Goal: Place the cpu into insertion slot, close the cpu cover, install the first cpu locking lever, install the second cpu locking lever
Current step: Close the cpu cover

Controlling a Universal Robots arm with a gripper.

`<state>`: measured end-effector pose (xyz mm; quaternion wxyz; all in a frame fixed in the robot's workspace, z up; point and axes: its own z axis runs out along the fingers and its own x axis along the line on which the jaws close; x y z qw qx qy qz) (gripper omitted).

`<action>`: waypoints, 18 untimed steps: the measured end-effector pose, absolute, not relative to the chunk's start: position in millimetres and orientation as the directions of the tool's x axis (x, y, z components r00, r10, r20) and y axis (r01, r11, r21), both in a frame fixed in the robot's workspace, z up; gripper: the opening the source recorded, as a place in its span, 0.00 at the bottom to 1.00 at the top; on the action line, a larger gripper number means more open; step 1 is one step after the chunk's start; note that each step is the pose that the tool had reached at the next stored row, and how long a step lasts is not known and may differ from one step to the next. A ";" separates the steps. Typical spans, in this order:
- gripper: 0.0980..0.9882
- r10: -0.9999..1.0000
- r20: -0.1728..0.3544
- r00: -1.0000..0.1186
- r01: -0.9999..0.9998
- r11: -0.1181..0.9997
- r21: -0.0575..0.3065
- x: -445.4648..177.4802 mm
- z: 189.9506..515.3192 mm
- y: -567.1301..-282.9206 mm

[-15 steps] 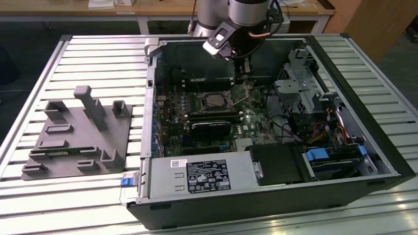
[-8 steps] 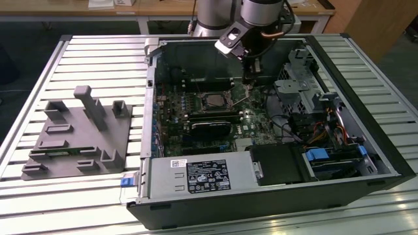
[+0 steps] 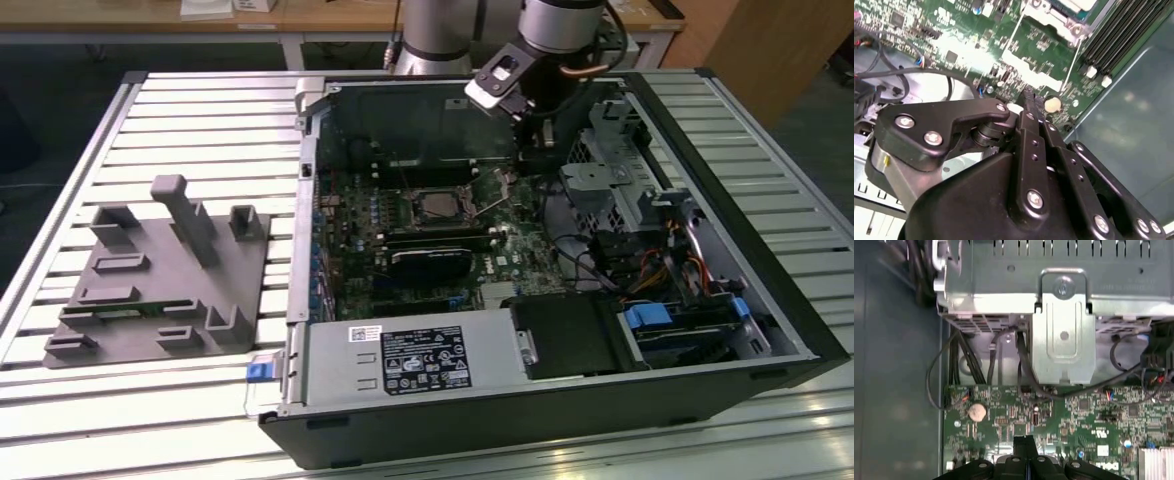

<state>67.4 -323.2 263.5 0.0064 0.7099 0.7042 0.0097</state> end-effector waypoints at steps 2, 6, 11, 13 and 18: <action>0.01 1.000 0.005 0.008 1.000 -0.008 0.018 71.6 262.5 -323.1; 0.01 1.000 0.005 0.008 1.000 -0.008 0.014 74.1 256.5 -323.2; 0.01 1.000 0.005 0.008 1.000 -0.008 0.014 74.2 247.4 -323.3; 0.01 1.000 0.005 0.008 1.000 -0.008 0.014 74.2 243.7 -323.3; 0.01 1.000 0.005 0.008 1.000 -0.008 0.014 73.9 234.7 -323.3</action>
